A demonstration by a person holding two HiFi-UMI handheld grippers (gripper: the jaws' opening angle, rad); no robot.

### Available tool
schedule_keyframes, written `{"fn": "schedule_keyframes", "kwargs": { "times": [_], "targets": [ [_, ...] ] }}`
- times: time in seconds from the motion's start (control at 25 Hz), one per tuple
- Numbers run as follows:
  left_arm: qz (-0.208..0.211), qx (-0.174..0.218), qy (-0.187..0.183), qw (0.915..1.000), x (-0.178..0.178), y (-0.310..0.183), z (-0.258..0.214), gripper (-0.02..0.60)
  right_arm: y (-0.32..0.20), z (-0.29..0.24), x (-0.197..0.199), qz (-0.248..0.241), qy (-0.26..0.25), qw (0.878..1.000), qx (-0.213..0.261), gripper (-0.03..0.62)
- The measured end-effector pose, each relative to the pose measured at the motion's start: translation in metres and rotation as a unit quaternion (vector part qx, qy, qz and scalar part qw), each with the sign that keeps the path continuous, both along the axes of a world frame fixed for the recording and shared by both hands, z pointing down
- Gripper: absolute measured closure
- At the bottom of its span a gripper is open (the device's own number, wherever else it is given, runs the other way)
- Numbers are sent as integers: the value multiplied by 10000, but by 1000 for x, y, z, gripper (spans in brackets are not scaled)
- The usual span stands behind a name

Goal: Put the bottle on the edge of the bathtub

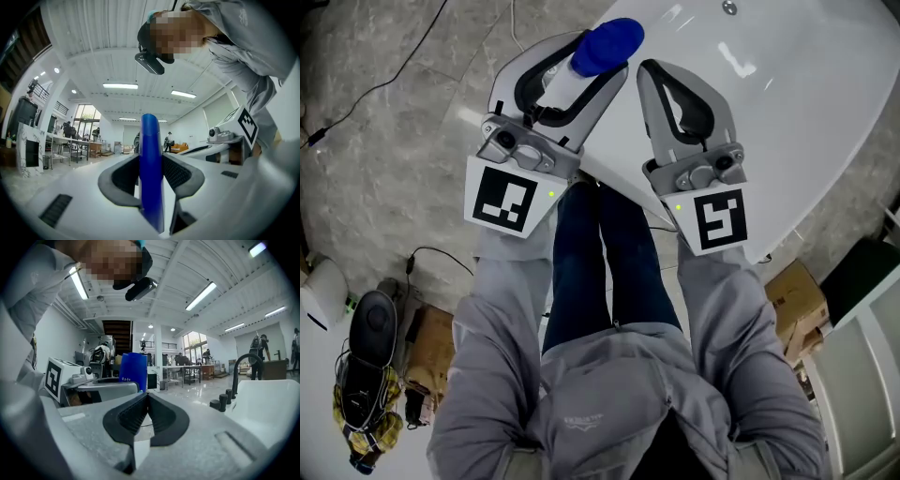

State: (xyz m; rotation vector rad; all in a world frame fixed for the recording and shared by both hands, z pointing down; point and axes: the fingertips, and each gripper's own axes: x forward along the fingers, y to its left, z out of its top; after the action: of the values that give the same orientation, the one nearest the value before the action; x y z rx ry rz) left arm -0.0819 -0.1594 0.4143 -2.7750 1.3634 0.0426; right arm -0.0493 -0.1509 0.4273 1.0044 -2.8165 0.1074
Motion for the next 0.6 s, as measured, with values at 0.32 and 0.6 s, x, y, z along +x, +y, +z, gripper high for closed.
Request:
{"fn": "schedule_keyframes", "kwargs": {
  "times": [0.32, 0.6],
  "targets": [
    [85, -216, -9, 9997, 6, -21, 39, 433, -20, 31, 11, 309, 104, 9993, -156, 591],
    [91, -409, -41, 9991, 11, -34, 75, 433, -23, 50, 21, 450, 220, 9984, -273, 591]
  ]
}}
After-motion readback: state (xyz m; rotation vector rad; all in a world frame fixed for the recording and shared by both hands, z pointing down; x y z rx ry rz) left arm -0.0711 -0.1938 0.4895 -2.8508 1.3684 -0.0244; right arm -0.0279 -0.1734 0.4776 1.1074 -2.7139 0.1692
